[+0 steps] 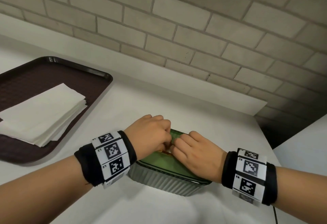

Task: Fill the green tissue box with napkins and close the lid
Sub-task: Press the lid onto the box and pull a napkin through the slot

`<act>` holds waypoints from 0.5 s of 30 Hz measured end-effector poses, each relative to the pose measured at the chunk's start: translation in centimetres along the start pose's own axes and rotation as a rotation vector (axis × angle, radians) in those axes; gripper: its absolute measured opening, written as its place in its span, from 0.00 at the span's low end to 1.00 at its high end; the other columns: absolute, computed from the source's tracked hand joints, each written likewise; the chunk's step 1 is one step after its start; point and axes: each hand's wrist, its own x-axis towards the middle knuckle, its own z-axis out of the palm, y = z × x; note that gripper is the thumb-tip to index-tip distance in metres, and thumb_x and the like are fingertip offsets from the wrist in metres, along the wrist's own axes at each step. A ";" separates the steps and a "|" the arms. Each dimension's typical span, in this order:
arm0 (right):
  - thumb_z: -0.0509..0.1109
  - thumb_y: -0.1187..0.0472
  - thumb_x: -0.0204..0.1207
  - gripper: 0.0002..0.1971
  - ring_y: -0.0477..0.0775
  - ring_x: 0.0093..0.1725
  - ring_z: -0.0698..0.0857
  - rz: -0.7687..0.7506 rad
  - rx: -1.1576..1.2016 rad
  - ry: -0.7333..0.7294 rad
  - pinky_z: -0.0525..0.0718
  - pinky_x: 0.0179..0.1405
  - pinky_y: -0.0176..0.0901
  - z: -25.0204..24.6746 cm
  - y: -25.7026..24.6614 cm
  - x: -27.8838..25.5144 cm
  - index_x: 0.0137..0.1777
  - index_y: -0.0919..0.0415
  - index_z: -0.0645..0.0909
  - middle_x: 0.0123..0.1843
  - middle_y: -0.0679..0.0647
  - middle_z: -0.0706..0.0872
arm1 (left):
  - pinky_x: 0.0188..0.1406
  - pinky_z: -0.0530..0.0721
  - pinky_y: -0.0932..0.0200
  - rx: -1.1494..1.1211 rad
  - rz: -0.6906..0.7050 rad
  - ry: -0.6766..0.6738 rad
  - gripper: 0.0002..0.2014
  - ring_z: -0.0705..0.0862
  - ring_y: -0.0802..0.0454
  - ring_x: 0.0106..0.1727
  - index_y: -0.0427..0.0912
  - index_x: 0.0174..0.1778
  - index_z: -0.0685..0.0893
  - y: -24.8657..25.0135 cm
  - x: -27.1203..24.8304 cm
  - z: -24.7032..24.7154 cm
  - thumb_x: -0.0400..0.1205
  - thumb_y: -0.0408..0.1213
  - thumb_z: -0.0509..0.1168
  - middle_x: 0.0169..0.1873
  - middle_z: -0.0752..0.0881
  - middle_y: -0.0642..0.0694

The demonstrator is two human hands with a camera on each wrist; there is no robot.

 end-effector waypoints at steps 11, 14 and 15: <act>0.52 0.37 0.80 0.23 0.46 0.57 0.75 0.324 0.785 -0.256 0.73 0.61 0.36 0.4 2.2 -0.7 0.64 0.48 0.75 0.59 0.48 0.77 | 0.31 0.75 0.62 0.061 -0.093 0.159 0.14 0.81 0.56 0.31 0.54 0.34 0.83 2.0 -1.8 1.1 0.58 0.38 0.79 0.32 0.82 0.58; 0.57 0.37 0.78 0.21 0.45 0.58 0.75 0.309 0.860 -0.213 0.73 0.61 0.33 0.4 2.6 -0.4 0.63 0.47 0.78 0.58 0.48 0.76 | 0.37 0.68 0.59 0.113 -0.134 0.186 0.14 0.80 0.53 0.30 0.51 0.34 0.82 2.7 -2.3 1.5 0.57 0.36 0.78 0.29 0.82 0.56; 0.58 0.37 0.77 0.22 0.45 0.58 0.76 0.309 0.880 -0.206 0.73 0.61 0.32 0.4 2.7 -0.3 0.62 0.49 0.80 0.58 0.48 0.75 | 0.37 0.64 0.58 0.114 -0.153 0.189 0.15 0.80 0.53 0.30 0.51 0.34 0.82 2.9 -2.4 1.6 0.57 0.36 0.79 0.28 0.82 0.56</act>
